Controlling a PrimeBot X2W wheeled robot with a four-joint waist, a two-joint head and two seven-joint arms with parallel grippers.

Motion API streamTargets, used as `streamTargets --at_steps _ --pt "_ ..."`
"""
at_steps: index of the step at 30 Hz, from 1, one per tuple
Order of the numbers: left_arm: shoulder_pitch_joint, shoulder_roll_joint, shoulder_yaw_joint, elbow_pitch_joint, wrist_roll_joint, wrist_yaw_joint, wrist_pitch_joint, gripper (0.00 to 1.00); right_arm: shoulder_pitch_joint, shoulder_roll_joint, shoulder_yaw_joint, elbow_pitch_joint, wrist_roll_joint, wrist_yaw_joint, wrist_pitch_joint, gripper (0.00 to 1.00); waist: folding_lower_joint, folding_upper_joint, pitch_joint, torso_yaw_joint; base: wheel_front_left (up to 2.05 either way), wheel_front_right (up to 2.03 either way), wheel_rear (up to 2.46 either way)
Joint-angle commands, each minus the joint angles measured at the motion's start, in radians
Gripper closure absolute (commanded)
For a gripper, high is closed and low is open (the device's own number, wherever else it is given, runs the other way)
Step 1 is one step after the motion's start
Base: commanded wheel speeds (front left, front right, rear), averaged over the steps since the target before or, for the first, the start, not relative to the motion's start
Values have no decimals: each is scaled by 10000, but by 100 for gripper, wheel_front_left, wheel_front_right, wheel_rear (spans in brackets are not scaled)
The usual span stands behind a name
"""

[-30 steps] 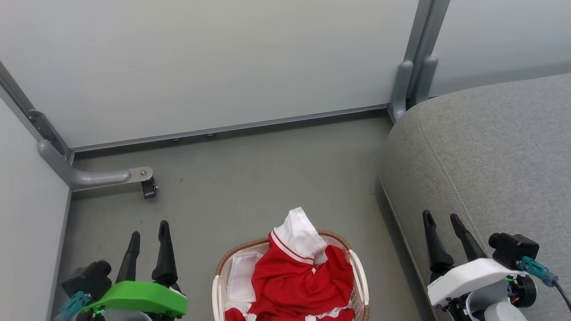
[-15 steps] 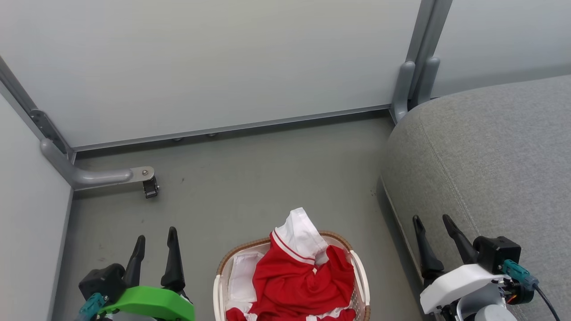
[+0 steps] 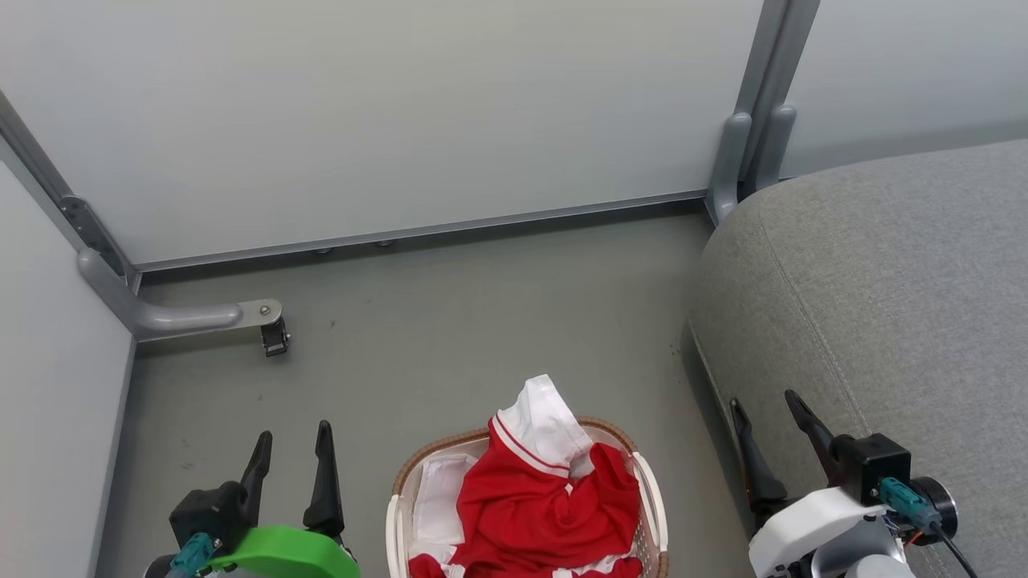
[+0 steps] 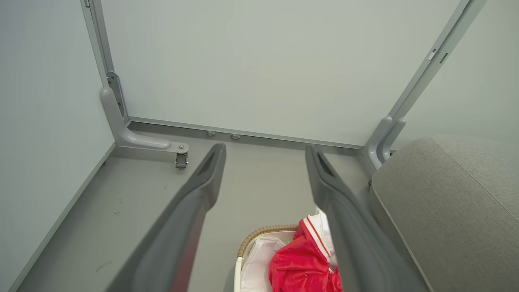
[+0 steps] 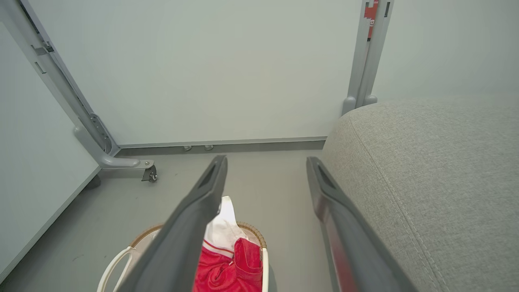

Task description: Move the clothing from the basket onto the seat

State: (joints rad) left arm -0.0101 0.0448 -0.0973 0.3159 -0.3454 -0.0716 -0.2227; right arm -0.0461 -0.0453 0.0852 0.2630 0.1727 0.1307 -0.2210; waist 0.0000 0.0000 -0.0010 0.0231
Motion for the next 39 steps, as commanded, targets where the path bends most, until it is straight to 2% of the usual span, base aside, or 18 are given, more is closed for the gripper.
streamTargets --at_steps 1,21,39 --pt "103 79 -15 15 253 28 -88 0 78 -57 33 -7 -242 0 -114 0 0 0 -4 5 0 0 0" --pt "70 88 -191 305 1482 111 -450 0 103 -77 208 49 -1531 0 -463 0 0 0 -18 43 0 0 0" --pt "5 85 -163 502 1248 92 -435 0 84 -76 150 84 -1215 0 -459 0 0 0 -19 47 0 0 0"
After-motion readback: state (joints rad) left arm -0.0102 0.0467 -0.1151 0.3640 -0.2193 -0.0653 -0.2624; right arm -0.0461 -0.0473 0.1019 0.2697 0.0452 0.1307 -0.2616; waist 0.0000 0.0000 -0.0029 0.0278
